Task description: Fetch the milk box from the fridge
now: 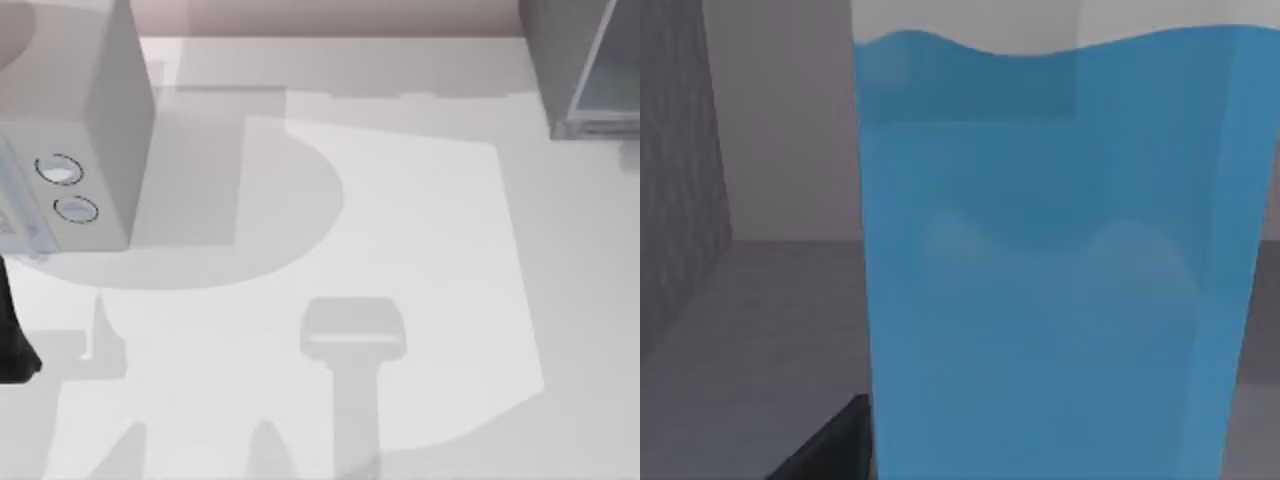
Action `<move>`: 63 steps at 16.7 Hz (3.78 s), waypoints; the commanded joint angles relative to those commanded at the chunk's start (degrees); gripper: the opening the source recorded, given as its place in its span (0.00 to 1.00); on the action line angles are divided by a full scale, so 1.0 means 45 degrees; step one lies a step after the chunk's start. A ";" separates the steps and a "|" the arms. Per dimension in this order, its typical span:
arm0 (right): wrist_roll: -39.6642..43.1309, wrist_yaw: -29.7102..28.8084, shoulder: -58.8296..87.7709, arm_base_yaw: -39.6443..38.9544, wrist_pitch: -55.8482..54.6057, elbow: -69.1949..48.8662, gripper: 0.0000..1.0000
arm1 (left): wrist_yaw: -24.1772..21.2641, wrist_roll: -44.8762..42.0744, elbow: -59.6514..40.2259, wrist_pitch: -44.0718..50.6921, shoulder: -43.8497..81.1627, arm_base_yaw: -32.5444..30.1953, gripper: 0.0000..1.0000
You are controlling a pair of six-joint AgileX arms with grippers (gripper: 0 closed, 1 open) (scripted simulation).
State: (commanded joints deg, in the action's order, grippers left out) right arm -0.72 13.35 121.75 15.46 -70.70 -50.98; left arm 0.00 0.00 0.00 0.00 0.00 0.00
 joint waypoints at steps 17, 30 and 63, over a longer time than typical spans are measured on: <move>0.0046 -0.0888 0.2105 -0.0894 0.2551 -0.4681 1.00 | 0.0000 0.0000 0.0000 0.0000 0.0000 0.0000 1.00; 0.0047 -0.0901 0.2142 -0.0906 0.2611 -0.4760 0.32 | 0.0000 0.0000 0.0000 0.0000 0.0000 0.0000 1.00; 0.0038 -0.0596 -0.1194 -0.0533 0.3506 -0.2217 0.00 | 0.0000 0.0000 0.0000 0.0000 0.0000 0.0000 1.00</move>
State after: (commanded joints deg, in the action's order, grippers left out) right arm -0.55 10.67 116.38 13.06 -54.92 -60.96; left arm 0.00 0.00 0.00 0.00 0.00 0.00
